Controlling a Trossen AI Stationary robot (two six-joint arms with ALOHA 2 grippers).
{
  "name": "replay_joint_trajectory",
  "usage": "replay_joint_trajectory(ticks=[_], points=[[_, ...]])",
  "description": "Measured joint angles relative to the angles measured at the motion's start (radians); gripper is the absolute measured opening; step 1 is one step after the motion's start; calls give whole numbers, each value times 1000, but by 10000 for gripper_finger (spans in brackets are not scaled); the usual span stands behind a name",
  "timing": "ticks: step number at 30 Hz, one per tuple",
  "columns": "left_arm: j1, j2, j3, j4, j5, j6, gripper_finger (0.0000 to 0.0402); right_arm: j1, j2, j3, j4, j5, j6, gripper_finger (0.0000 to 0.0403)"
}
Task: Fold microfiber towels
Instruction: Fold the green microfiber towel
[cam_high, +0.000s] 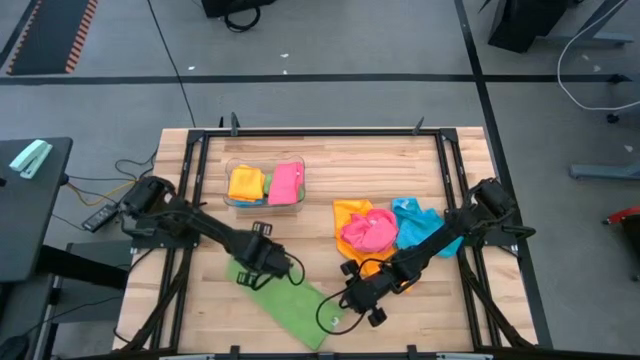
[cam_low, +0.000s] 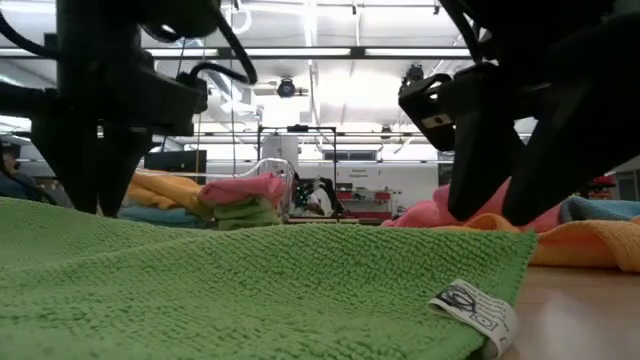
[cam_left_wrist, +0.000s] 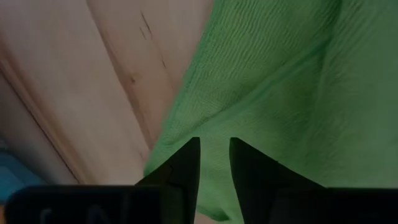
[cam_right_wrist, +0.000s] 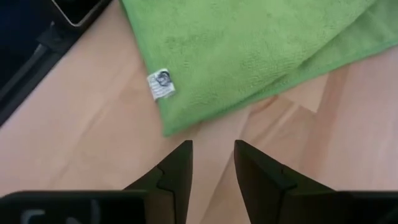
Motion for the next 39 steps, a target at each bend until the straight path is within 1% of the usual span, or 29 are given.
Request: replay_joint_trajectory(ticks=[10, 17, 22, 28, 30, 34, 39], points=[[83, 0, -73, 54, 54, 178, 81, 22, 1, 0, 20, 21, 50, 126], [89, 0, -79, 76, 56, 347, 100, 44, 1, 0, 24, 55, 52, 126], [93, 4, -79, 76, 56, 399, 119, 42, 1, 0, 28, 59, 54, 126], [127, 4, -79, 78, 59, 414, 136, 43, 1, 0, 44, 59, 53, 126], [136, 4, -80, 81, 62, 416, 136, 42, 2, 0, 47, 59, 49, 126], [145, 4, -79, 83, 115, 444, 123, 43, 2, 0, 47, 58, 49, 126], [137, 4, -89, 90, 119, 458, 108, 43, 2, 0, 47, 58, 49, 126]])
